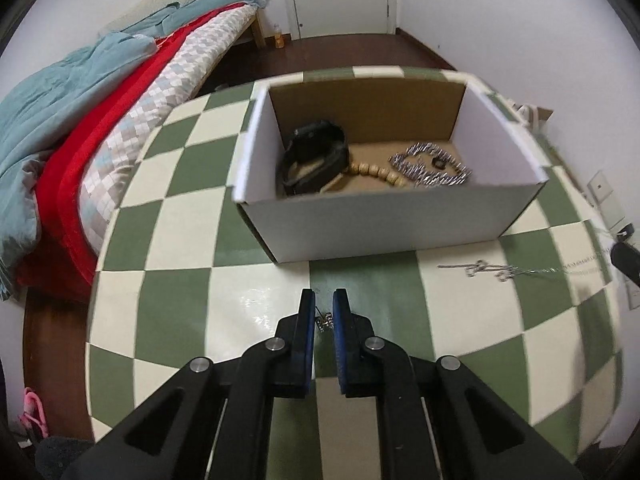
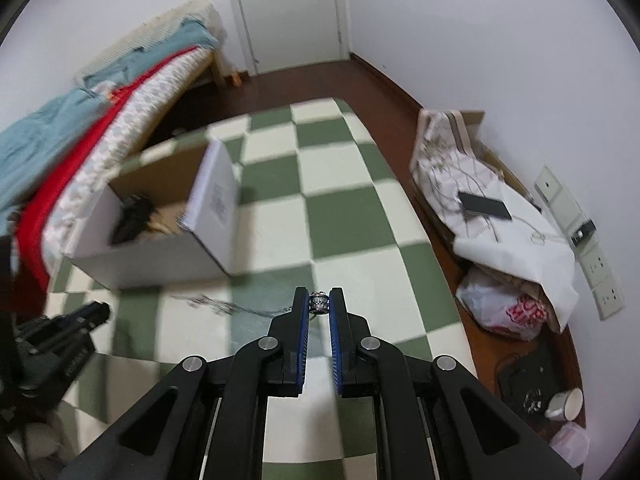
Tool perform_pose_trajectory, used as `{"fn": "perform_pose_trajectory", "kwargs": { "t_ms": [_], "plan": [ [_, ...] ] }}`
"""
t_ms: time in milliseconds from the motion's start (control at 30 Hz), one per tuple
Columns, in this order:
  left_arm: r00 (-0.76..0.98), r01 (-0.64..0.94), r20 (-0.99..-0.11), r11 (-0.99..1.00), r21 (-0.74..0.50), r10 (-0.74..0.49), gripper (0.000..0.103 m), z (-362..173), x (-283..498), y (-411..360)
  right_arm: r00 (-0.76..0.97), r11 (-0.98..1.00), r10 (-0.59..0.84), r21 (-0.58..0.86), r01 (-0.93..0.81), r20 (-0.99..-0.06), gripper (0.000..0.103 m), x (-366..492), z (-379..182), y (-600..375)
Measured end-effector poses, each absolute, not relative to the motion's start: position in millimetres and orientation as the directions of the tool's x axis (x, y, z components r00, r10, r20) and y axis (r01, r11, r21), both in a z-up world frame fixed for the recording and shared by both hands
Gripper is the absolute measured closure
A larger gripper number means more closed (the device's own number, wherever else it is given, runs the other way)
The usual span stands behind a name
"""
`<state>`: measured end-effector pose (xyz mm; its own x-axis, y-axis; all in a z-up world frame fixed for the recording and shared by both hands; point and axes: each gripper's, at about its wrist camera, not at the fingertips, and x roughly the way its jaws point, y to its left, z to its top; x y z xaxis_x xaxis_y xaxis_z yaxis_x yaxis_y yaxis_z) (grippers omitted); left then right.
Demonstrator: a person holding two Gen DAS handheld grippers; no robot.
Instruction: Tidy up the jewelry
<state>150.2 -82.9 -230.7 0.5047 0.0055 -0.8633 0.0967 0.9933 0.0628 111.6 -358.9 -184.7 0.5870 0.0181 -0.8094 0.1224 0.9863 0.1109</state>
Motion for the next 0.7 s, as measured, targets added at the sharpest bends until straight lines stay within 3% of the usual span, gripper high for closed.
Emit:
{"fn": "perform_pose_trajectory", "kwargs": {
  "t_ms": [300,700],
  "plan": [
    [0.537,0.106,-0.84,0.994,-0.025,-0.078,0.097,-167.2,151.6,-56.8,0.677,0.991,0.079,0.132,0.027,-0.732,0.093,109.6,-105.0,-339.6],
    [0.554,0.133,-0.824,0.99,-0.046,-0.113,0.097,-95.4,185.5,-50.0,0.749,0.987,0.115,0.163,-0.01,-0.652,0.093,126.7,-13.6,-338.9]
  ]
}}
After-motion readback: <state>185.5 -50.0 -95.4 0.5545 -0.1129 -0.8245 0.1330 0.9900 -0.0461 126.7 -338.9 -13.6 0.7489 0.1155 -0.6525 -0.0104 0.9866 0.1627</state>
